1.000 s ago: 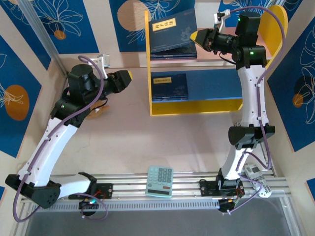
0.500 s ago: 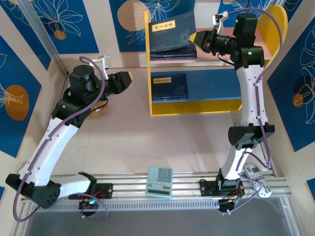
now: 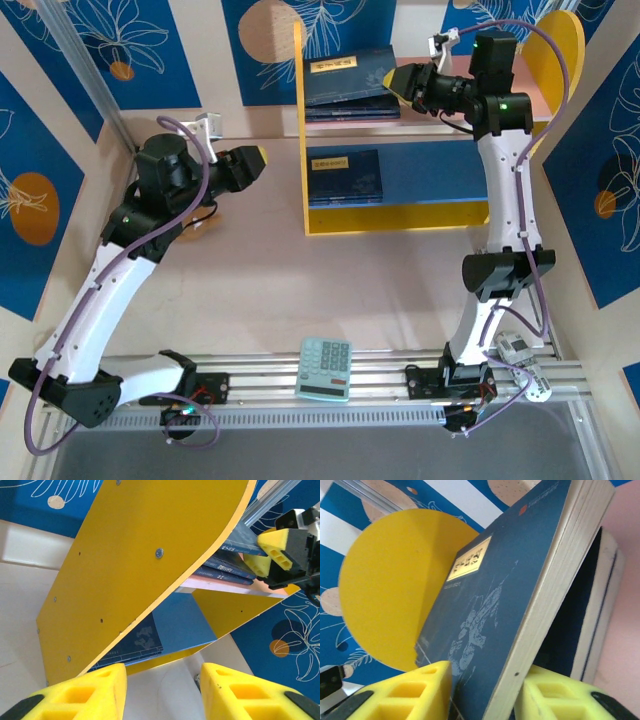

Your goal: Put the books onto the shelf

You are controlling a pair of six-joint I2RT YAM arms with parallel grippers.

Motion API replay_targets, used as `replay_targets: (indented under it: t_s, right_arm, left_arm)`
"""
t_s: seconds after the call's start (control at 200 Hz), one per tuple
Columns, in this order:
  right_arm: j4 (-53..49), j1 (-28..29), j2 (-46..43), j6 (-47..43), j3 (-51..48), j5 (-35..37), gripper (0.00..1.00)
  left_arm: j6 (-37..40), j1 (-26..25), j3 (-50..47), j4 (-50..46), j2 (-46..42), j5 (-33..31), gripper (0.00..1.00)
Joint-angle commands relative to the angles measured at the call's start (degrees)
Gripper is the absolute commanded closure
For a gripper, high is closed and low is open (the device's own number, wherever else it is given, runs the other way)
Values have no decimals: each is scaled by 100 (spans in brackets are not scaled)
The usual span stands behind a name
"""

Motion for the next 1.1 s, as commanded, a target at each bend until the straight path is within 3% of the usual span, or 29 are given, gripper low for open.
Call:
replay_targets:
  t_s: [0.0,0.45,1.096]
  right_arm:
    - [-181,-27,36,-152,195,171,59]
    - [-560,-96,-158,-532,129,537,46]
    - [-1192,172,-887,-1661,-721,1272,45]
  left_arm:
    - [88,-37,-29,-26,-130,-105,57]
    - [123,-44,-38,-58,-152,-158,57]
    - [110,-38,68,-8,-21,-96,58]
